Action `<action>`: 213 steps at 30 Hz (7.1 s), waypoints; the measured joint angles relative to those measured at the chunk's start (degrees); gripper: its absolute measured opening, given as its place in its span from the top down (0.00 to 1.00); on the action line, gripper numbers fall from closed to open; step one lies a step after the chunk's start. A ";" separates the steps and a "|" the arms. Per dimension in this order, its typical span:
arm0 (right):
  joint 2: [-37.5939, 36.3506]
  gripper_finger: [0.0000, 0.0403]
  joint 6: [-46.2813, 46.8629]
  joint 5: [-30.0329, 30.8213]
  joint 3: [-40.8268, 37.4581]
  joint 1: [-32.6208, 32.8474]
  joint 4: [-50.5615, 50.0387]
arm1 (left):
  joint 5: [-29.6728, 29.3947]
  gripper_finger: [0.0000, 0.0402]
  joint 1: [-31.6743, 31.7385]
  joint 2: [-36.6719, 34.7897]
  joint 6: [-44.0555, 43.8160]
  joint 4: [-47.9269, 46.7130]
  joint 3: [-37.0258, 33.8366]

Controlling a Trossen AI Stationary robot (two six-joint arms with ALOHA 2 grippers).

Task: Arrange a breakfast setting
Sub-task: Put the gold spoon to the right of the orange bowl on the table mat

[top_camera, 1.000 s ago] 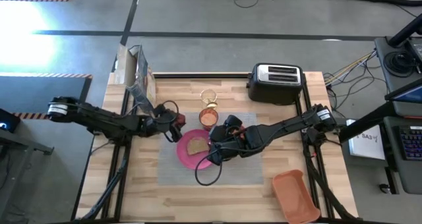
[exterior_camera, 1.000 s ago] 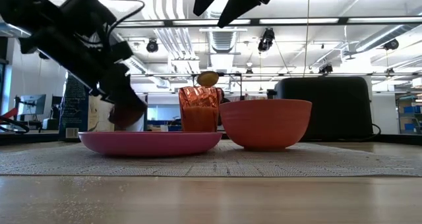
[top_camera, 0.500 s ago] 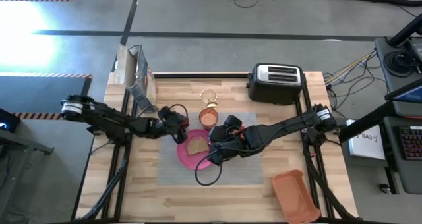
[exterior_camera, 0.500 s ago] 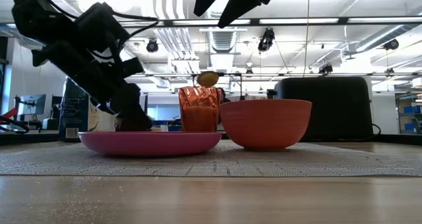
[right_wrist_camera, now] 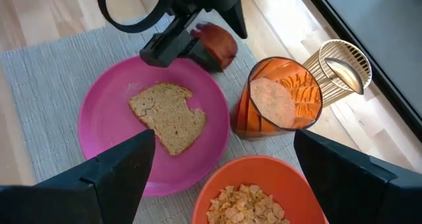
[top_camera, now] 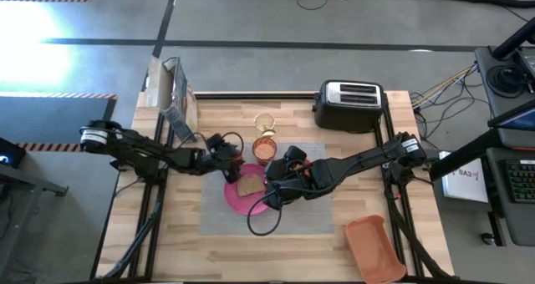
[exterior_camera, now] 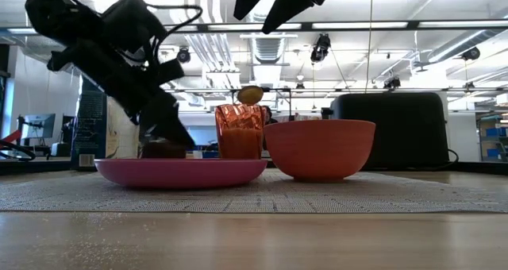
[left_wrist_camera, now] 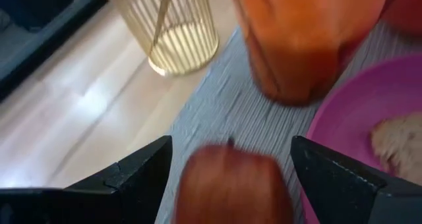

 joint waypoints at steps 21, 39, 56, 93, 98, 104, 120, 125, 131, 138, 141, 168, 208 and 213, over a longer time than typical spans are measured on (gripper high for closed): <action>0.00 0.13 -2.86 5.41 0.00 -2.46 -5.20 | -0.27 0.27 -0.32 -13.91 5.60 -14.49 8.87; 1.31 0.18 -30.34 16.57 -3.87 -11.85 -3.70 | 12.46 0.27 -7.62 -33.58 10.24 -13.01 5.84; 1.29 0.19 -41.66 15.47 -11.61 -12.72 17.32 | 23.72 0.29 -7.57 -33.55 2.37 -10.99 3.53; 1.70 0.32 -47.19 10.97 -15.91 -18.43 23.45 | 23.63 0.29 -5.74 -34.98 5.43 -12.29 3.46; 1.70 0.51 -47.32 10.78 -15.91 -18.43 23.47 | 23.66 0.31 -5.37 -34.98 5.40 -12.35 3.46; 1.70 0.71 -47.71 10.71 -15.91 -18.99 23.47 | 23.68 0.35 -5.15 -34.98 6.02 -12.35 3.44; 1.70 0.98 -51.50 6.95 -15.91 -19.15 25.32 | 22.09 0.47 -4.91 -36.92 13.07 -11.22 3.42; 1.70 0.98 -47.60 13.33 -15.91 -19.26 24.19 | 22.02 0.47 -4.91 -37.12 12.22 -11.89 3.42; 1.46 0.98 -51.87 16.95 -15.91 -19.32 24.23 | 21.99 0.47 -4.91 -37.14 12.07 -11.93 3.42; 1.49 0.98 -46.45 16.19 -15.91 -20.14 24.18 | 21.99 0.47 -4.91 -37.18 10.89 -11.89 3.42; 1.36 0.96 -41.52 17.62 -15.91 -21.82 23.76 | 21.99 0.47 -4.91 -37.36 10.30 -11.89 3.42; -0.17 0.44 -57.25 -2.91 -3.59 -22.39 2.03 | 20.66 0.47 -4.38 -39.24 8.20 -14.41 3.37; 3.84 0.59 -95.19 -11.52 -2.75 -22.91 10.89 | 17.64 0.47 -4.35 -38.29 8.23 -14.42 3.26; 4.17 0.60 -96.31 -11.52 -2.75 -23.44 11.47 | 16.25 0.47 -4.32 -38.30 8.24 -14.43 3.26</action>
